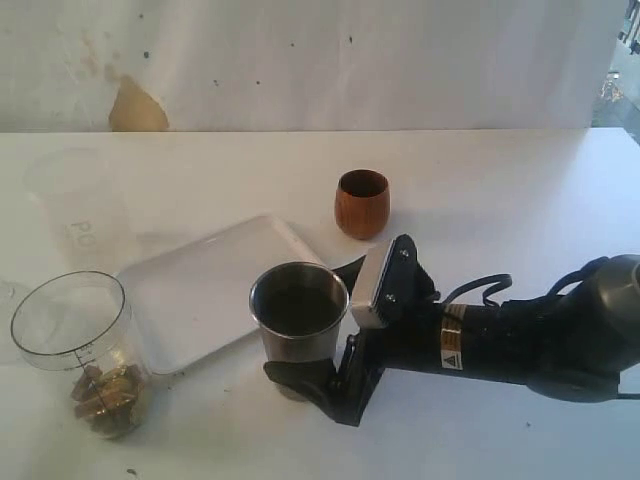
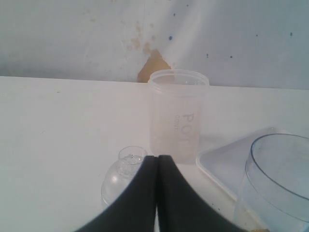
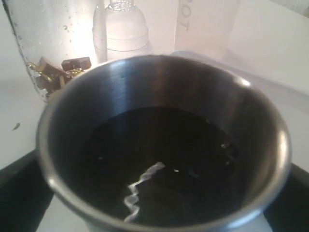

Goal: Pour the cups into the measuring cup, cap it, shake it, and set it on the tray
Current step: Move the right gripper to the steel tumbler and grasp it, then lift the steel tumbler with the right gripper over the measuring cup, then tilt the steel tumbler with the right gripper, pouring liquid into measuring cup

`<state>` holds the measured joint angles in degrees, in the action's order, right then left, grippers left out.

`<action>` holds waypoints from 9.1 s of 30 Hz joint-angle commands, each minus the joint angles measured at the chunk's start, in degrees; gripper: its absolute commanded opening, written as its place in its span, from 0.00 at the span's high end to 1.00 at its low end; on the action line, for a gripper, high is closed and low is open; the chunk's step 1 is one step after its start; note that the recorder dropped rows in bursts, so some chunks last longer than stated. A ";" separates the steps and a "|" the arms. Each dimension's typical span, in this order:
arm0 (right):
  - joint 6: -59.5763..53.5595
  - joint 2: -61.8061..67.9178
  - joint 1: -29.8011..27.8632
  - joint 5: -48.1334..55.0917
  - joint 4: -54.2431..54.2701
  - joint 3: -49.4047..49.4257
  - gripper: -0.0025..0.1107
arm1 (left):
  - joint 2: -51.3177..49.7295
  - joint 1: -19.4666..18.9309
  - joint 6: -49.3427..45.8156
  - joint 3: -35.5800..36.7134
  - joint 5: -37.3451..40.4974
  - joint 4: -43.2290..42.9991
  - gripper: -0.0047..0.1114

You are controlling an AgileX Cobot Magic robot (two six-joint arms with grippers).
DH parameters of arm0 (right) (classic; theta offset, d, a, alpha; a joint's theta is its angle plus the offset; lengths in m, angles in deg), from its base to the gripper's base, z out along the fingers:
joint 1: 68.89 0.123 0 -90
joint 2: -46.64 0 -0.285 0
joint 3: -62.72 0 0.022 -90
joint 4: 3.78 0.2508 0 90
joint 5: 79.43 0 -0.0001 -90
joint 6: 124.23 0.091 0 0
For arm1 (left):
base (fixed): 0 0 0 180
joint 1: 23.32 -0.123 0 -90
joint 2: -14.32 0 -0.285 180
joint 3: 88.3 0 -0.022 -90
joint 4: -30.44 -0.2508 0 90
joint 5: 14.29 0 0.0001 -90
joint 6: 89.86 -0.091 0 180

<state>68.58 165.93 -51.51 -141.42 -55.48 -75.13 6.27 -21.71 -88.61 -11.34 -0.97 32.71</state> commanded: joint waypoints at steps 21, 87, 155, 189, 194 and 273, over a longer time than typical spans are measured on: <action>0.83 3.94 0.34 1.54 2.64 -3.14 0.05 | 0.26 0.26 -0.05 0.26 0.00 0.28 0.96; 4.96 11.00 0.34 -5.09 6.10 -7.19 0.86 | 0.26 0.26 -0.05 0.26 0.00 0.28 0.96; 16.52 3.54 15.89 21.13 2.63 -35.12 0.98 | 0.26 0.26 -0.05 0.26 0.00 0.28 0.96; 4.81 6.18 17.50 19.96 3.44 -39.75 0.98 | 0.26 0.26 -0.05 0.26 0.00 0.28 0.96; -1.70 6.18 17.50 20.62 5.89 -39.75 0.98 | 0.26 0.26 -0.05 0.26 0.00 0.28 0.96; -25.92 6.18 21.01 24.67 5.57 -43.74 0.98 | 0.26 0.26 -0.05 0.26 0.00 0.28 0.96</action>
<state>43.36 173.04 -30.62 -113.78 -50.97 -118.11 6.27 -21.71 -88.61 -11.34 -0.97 32.71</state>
